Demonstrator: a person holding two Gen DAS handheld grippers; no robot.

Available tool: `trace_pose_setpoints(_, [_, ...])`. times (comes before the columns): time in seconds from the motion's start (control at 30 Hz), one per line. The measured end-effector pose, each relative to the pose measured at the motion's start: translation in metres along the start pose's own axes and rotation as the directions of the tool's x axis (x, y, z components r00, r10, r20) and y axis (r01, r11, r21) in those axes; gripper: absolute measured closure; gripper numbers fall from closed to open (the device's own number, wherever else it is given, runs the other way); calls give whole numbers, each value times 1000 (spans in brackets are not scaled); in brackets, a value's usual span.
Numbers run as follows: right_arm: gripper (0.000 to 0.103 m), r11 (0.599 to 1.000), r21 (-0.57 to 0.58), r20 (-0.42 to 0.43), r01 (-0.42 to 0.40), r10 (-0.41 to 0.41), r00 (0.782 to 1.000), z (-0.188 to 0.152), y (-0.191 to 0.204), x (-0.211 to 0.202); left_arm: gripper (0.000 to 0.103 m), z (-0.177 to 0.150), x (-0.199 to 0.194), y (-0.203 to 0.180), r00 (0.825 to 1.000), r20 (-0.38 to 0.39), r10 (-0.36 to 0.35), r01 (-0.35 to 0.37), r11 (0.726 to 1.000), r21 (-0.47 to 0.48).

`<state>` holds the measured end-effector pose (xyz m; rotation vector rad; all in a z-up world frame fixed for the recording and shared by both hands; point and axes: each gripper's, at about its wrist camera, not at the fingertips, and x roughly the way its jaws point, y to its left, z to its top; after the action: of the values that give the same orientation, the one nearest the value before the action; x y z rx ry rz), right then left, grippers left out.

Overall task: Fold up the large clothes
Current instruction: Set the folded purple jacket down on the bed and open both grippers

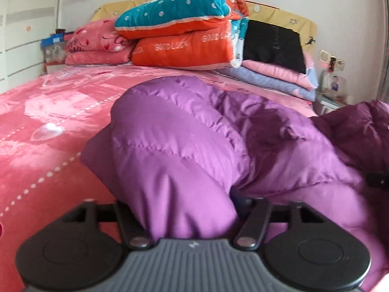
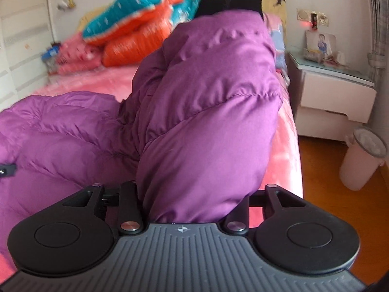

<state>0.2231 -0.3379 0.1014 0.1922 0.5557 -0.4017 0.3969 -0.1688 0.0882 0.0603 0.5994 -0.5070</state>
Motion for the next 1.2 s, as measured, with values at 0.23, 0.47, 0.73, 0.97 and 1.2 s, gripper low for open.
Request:
trace_pose_setpoints(0.23, [0,995,46,33,94,-95,995,-4,7,-9,2,-6,-20,23,995,-9,96,-96,994,46])
trace_pose_setpoints(0.47, [0,968,197,101,154,-176,979,-23,-23,-58,1,-28,-63,46,985,37,170,-170,985,-16])
trace_pose_setpoints(0.73, [0,936,276,145,220,-267,953,-89,-43,-134,1,-76,-120,18,986,61,152,-151,988,-23])
trace_pose_setpoints(0.97, [0,951,267,183,154,-207,961,-148,-25,-201,1,-118,-171,-23,994,74,85,-82,996,-38])
trace_pose_setpoints(1.2, [0,952,300,244,60,-137,960,-189,9,-274,1,-152,-238,-66,994,103,47,-46,999,-3])
